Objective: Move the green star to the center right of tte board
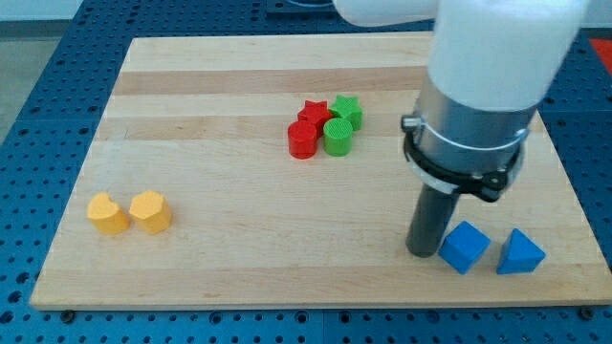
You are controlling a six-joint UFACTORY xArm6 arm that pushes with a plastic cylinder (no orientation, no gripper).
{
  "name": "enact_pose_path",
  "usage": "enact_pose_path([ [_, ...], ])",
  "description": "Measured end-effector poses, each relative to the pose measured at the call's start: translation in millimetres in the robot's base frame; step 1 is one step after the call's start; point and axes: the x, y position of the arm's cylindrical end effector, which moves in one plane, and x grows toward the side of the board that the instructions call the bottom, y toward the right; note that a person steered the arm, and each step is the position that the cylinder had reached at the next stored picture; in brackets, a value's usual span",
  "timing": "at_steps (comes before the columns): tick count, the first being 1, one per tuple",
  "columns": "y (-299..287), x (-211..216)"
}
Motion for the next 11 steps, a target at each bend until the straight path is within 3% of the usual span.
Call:
enact_pose_path([
  [2, 38, 0],
  [5, 45, -5],
  [9, 61, -191],
  [10, 41, -237],
  [11, -6, -253],
])
